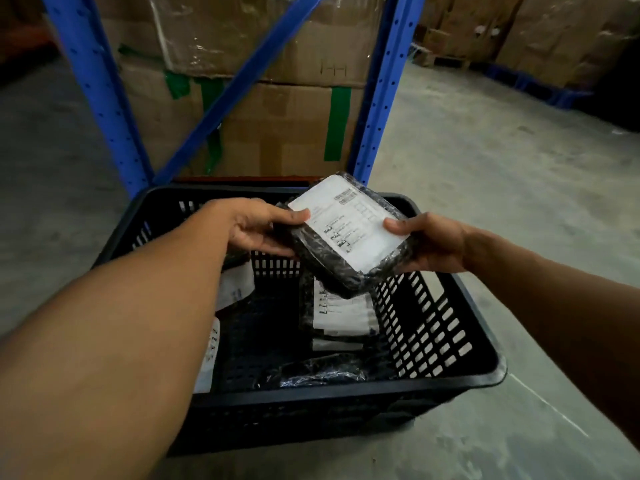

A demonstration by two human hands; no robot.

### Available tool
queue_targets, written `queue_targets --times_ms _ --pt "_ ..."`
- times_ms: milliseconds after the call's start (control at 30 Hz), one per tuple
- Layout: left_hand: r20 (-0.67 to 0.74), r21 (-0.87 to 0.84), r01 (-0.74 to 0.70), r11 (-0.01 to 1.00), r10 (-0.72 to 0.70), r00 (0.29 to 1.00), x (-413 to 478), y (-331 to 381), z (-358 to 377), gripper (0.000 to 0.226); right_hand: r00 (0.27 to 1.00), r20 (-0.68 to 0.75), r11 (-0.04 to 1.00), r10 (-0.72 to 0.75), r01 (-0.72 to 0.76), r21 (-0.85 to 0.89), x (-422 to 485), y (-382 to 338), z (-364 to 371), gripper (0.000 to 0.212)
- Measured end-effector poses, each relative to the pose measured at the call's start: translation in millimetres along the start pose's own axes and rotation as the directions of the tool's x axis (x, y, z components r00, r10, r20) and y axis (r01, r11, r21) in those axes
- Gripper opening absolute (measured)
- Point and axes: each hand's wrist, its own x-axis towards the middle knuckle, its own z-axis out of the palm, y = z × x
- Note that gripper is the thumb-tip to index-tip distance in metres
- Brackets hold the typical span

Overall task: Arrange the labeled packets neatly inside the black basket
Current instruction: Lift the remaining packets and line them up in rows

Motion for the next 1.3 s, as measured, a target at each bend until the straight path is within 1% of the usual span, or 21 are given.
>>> queue_targets --times_ms 33,100,133,200,233,267,333,367,400,433,500,600,667,833,867,933,967,1067,1167,1233,1300 --pt "-0.070 -0.007 -0.023 1.000 0.023 0.997 3 3 2 0.074 0.999 0.021 1.000 0.024 -0.024 -0.014 1 4 -1 0.057" --pt "-0.222 0.032 -0.046 0.998 0.052 0.974 6 7 11 0.065 0.996 0.040 0.990 0.080 -0.074 -0.123 6 10 4 0.071" --pt "-0.289 0.048 -0.049 0.998 0.061 0.955 9 8 16 0.059 0.995 0.036 0.981 0.089 -0.082 -0.176 9 11 9 0.074" --pt "-0.396 0.084 -0.030 0.996 0.061 0.916 14 9 28 0.046 0.997 0.017 0.974 0.071 -0.065 -0.218 16 13 20 0.068" --pt "-0.415 0.099 -0.001 0.995 0.042 0.909 15 9 33 0.044 0.998 0.008 0.970 0.064 -0.060 -0.234 19 14 24 0.063" --pt "-0.395 0.111 0.051 0.993 -0.003 0.919 14 8 38 0.047 0.997 -0.006 0.965 0.073 -0.072 -0.251 22 16 27 0.060" --pt "-0.273 0.147 0.175 0.973 -0.130 0.953 10 1 47 0.056 0.992 -0.036 0.953 0.120 -0.126 -0.274 25 20 28 0.053" --pt "-0.221 0.164 0.212 0.963 -0.174 0.960 10 -6 52 0.059 0.989 -0.047 0.944 0.143 -0.151 -0.292 26 21 27 0.051" --pt "-0.199 0.176 0.227 0.958 -0.192 0.961 9 -14 58 0.056 0.985 -0.056 0.933 0.161 -0.171 -0.317 25 22 25 0.050" --pt "-0.205 0.194 0.232 0.953 -0.192 0.960 10 -20 63 0.051 0.983 -0.063 0.921 0.175 -0.186 -0.342 24 21 24 0.050" --pt "-0.263 0.247 0.224 0.943 -0.157 0.952 15 -27 72 0.047 0.977 -0.090 0.892 0.191 -0.211 -0.400 23 19 23 0.053" --pt "-0.325 0.315 0.207 0.926 -0.100 0.940 22 -28 79 0.050 0.965 -0.148 0.849 0.217 -0.261 -0.458 26 16 24 0.059" --pt "-0.338 0.328 0.209 0.921 -0.093 0.937 25 -26 81 0.051 0.959 -0.163 0.833 0.231 -0.282 -0.477 28 13 25 0.060" --pt "-0.332 0.350 0.221 0.910 -0.101 0.938 35 -34 83 0.042 0.940 -0.221 0.769 0.259 -0.339 -0.541 39 15 28 0.063" --pt "-0.334 0.365 0.231 0.902 -0.105 0.937 38 -38 84 0.039 0.933 -0.239 0.746 0.267 -0.358 -0.562 43 19 31 0.065" --pt "-0.339 0.434 0.248 0.866 -0.098 0.936 46 -46 85 0.020 0.919 -0.269 0.689 0.290 -0.395 -0.608 50 26 37 0.067" --pt "-0.348 0.469 0.252 0.847 -0.085 0.933 50 -48 85 0.016 0.915 -0.275 0.669 0.295 -0.403 -0.624 54 28 38 0.067" --pt "-0.345 0.490 0.246 0.837 -0.073 0.936 57 -46 85 0.016 0.906 -0.289 0.674 0.308 -0.423 -0.606 62 29 35 0.066" --pt "-0.323 0.546 0.259 0.797 -0.085 0.943 56 -37 89 0.017 0.901 -0.282 0.691 0.330 -0.434 -0.578 61 26 28 0.062" --pt "-0.316 0.584 0.283 0.761 -0.108 0.943 56 -31 93 0.024 0.886 -0.292 0.690 0.361 -0.464 -0.555 62 24 24 0.062" --pt "-0.316 0.621 0.300 0.724 -0.118 0.941 54 -29 97 0.038 0.875 -0.320 0.640 0.362 -0.483 -0.598 60 18 25 0.065"
